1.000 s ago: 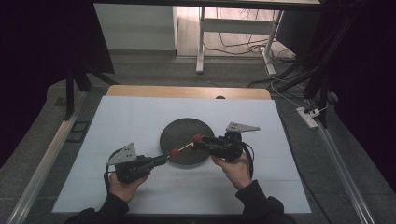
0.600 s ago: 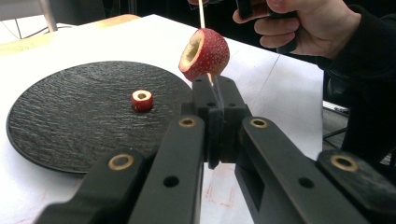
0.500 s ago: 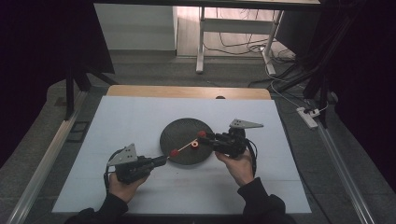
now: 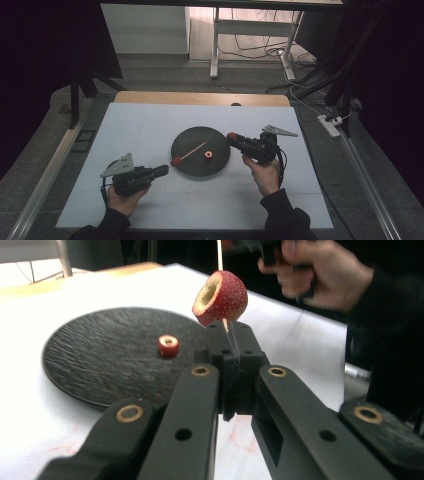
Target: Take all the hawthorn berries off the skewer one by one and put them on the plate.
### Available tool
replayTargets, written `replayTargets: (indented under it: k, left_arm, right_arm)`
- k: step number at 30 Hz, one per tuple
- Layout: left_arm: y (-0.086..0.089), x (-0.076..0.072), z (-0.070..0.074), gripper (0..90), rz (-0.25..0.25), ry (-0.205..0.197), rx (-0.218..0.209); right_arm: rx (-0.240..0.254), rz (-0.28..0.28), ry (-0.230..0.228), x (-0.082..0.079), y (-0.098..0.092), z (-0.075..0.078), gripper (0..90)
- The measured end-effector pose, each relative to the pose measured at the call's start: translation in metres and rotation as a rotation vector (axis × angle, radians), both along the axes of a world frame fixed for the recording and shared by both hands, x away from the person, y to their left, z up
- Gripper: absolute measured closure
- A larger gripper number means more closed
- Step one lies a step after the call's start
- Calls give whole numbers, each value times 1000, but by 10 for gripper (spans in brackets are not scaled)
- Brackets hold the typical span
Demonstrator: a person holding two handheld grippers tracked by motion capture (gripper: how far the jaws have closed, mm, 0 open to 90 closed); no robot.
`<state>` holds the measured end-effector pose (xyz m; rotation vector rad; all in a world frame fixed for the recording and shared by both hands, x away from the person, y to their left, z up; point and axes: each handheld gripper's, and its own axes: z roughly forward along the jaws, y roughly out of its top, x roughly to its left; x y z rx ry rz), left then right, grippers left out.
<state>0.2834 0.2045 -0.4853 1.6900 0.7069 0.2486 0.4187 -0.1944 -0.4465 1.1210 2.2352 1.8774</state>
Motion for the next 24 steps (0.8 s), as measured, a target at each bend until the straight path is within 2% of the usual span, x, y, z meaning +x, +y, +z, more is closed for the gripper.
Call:
replayTargets:
  k: [1,2,4,5,7,9,12,13,14,16,17,18,19,20,22,24]
  left_arm:
    - [-1,0,0,898,3,-3,6]
    - [-2,0,0,897,4,-6,13]
    - [-5,-1,0,896,4,-10,28]
    - [-6,-1,-1,896,5,-10,34]
    - [-7,0,-2,896,11,-5,42]
    - [-8,1,-3,895,11,2,43]
    - [-9,1,-3,894,13,3,45]
    - [-9,2,-4,894,13,3,43]
    - [-9,2,-4,894,14,3,43]
    - [-10,3,-5,893,15,7,43]
    - [-10,3,-5,893,14,8,42]
    - [-11,3,-6,893,13,10,40]
    - [-11,3,-6,893,12,12,41]
    - [-12,3,-7,893,12,12,44]
    - [-13,4,-7,892,11,18,48]
    - [-14,4,-8,892,10,22,52]
  right_arm:
    - [-17,2,-6,-1,2,0,607]
    - [-75,14,-22,-2,9,-1,606]
    - [-119,29,-26,-2,16,-4,605]
    - [-119,29,-26,-2,16,-4,605]
    - [-192,52,-23,-1,24,-13,603]
    - [-210,53,-27,-1,27,-17,603]
    - [-274,64,-31,3,36,-31,603]
    - [-274,64,-31,3,36,-31,603]
    - [-315,71,-50,3,42,-37,603]
    - [-351,82,-70,3,47,-42,602]
    - [-351,82,-70,3,47,-42,602]
    - [-390,86,-89,3,52,-46,602]
    - [-390,86,-89,3,52,-46,602]
    - [-416,90,-97,3,55,-51,602]
    - [-428,92,-99,4,57,-53,601]
    - [-465,99,-106,5,59,-59,600]
